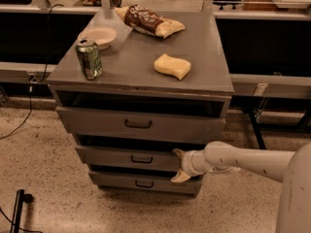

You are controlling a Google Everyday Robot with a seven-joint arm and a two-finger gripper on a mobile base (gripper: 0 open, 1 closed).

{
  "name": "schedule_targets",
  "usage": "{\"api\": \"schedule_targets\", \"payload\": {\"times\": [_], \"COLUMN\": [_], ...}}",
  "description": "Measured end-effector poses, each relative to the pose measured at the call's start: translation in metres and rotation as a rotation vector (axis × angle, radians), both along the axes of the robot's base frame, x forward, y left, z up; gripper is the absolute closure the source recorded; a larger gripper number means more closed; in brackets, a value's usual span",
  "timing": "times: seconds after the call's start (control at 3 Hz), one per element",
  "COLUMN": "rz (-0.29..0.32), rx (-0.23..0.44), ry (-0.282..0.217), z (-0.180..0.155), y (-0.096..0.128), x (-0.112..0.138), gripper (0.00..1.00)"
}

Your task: Open middle drawer

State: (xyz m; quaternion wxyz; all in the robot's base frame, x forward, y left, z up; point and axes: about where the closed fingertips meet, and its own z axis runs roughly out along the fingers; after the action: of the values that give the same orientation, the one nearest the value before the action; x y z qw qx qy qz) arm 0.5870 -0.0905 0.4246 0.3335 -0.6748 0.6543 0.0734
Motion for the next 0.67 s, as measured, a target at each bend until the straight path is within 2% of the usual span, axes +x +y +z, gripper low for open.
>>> {"api": "schedule_targets", "payload": {"times": [0.67], "rz": [0.056], "rx": [0.047], "ry": [0.069], "z": [0.0044], "y": [0.0183], "x": [-0.0119], "gripper": [0.67]}}
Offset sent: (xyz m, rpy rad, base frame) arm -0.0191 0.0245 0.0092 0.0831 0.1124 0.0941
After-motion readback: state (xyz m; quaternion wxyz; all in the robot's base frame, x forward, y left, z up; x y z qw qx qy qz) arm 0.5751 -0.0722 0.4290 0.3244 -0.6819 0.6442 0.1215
